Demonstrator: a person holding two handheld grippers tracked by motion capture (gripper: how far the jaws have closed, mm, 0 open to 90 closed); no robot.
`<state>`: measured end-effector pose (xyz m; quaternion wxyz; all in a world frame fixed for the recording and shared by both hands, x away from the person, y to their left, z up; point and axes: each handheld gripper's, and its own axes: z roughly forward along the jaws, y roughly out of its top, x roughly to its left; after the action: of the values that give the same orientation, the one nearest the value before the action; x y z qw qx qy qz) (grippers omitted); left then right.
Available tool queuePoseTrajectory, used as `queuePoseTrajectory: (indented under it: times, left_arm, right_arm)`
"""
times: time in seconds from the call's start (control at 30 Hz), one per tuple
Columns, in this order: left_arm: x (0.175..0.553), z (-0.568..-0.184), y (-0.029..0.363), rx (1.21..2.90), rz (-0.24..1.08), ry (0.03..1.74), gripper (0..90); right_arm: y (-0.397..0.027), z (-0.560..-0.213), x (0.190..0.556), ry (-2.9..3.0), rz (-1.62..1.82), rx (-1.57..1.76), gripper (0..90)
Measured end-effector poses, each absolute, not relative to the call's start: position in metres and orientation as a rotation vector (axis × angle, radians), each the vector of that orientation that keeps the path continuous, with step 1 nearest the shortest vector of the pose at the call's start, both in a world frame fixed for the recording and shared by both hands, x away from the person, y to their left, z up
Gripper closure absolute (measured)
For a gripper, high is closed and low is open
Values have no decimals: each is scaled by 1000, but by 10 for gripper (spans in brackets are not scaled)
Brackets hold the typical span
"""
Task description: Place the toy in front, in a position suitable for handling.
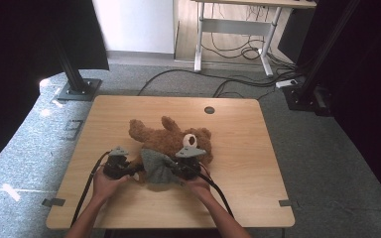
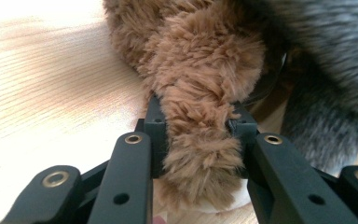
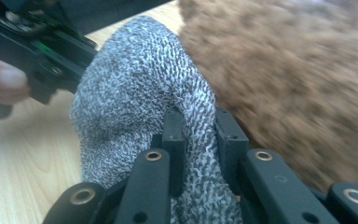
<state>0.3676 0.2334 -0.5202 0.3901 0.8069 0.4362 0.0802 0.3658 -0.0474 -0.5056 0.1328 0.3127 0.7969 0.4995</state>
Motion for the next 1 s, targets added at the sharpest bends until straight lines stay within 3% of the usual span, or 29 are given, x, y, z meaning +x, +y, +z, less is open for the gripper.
queuePoseTrajectory:
  times: [0.37, 0.77, 1.0]
  left_arm:
    - [368, -521, 234, 2051, 210, 1105, 693]
    - [368, -521, 235, 2051, 205, 1103, 692]
    - [368, -521, 235, 2053, 202, 1104, 690]
  right_arm:
    - [-131, -517, 370, 2140, 1397, 1153, 773]
    - [-182, -524, 376, 1992, 1340, 1316, 774]
    - [-189, -519, 372, 1952, 1415, 1306, 775]
